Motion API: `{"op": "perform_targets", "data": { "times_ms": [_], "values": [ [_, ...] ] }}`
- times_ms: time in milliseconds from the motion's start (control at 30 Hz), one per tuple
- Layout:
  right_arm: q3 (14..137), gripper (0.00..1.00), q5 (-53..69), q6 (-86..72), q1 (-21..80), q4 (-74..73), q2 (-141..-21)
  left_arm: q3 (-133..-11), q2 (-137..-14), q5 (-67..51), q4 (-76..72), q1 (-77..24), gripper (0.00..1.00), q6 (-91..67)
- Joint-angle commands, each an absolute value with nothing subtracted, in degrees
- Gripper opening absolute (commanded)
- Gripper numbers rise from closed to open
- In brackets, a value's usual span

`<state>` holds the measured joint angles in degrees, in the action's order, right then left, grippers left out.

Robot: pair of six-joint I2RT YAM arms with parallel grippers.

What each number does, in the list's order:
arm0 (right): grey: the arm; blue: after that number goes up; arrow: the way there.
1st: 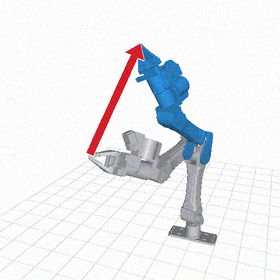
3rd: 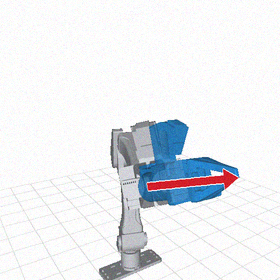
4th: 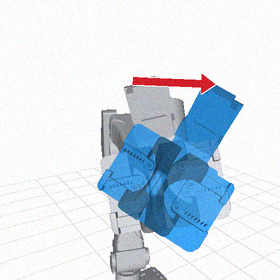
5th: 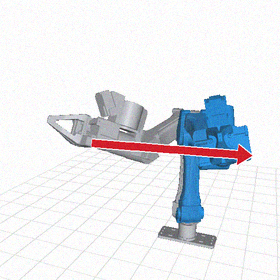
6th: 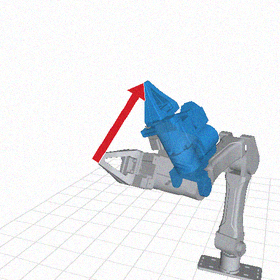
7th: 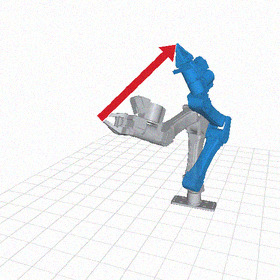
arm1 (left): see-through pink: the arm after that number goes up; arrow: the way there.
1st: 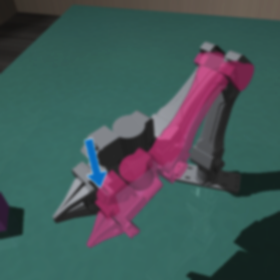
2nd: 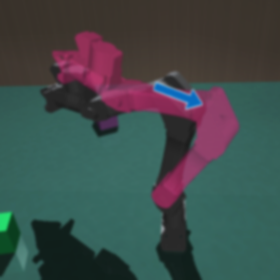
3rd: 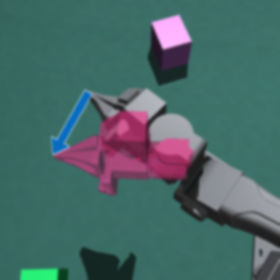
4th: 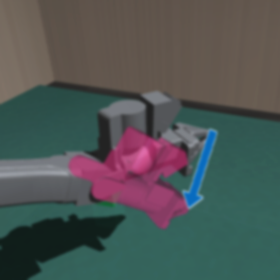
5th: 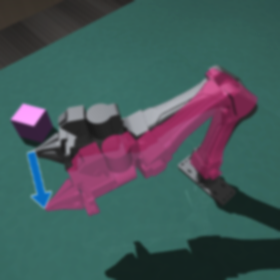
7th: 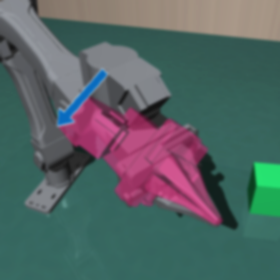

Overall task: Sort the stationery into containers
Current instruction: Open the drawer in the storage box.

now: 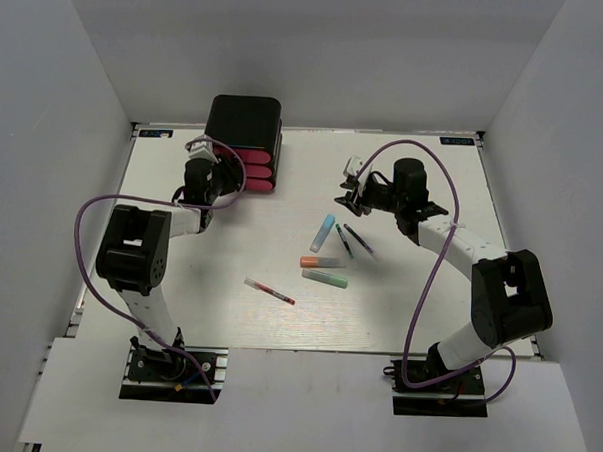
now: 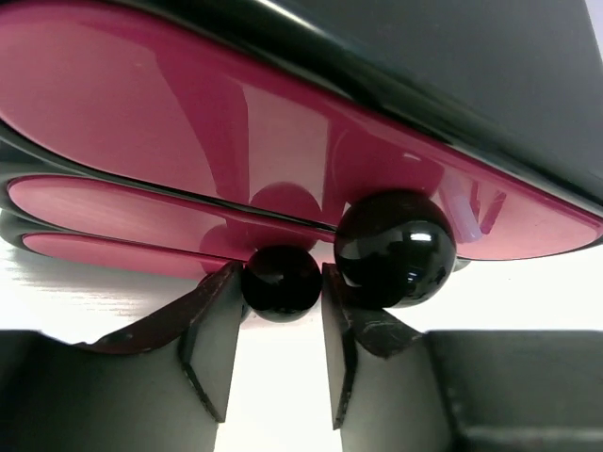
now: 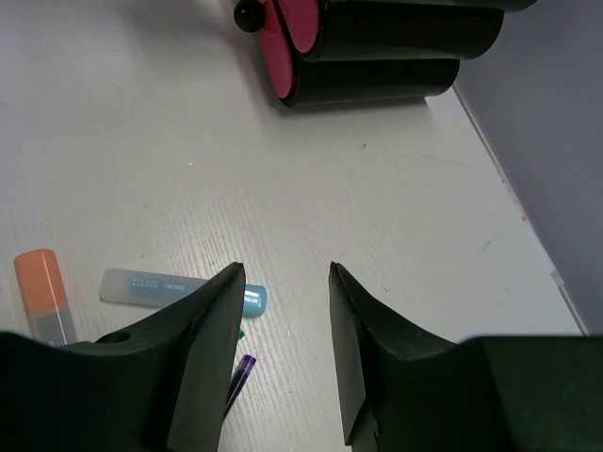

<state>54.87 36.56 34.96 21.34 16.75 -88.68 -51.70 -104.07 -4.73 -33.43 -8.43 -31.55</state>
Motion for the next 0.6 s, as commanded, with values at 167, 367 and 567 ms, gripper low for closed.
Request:
{"op": "perform_targets", "data": {
  "times_ms": [167, 367, 567],
  "values": [
    [54.49, 0.47, 36.56, 35.42, 21.09, 17.93, -87.54, -54.4, -105.03, -3.34, -33.49, -9.05, 0.4, -31.29],
    [54.4, 0.47, 36.56, 35.51, 21.01, 17.84, -87.45, -53.62, -104.51, -3.87, -33.49, -9.05, 0.28, -31.29],
    [54.23, 0.55, 36.74, 37.08, 21.01, 16.88, -87.45, -46.87, -98.89, -4.92, -34.71, -9.57, 0.27, -31.29]
  ]
}}
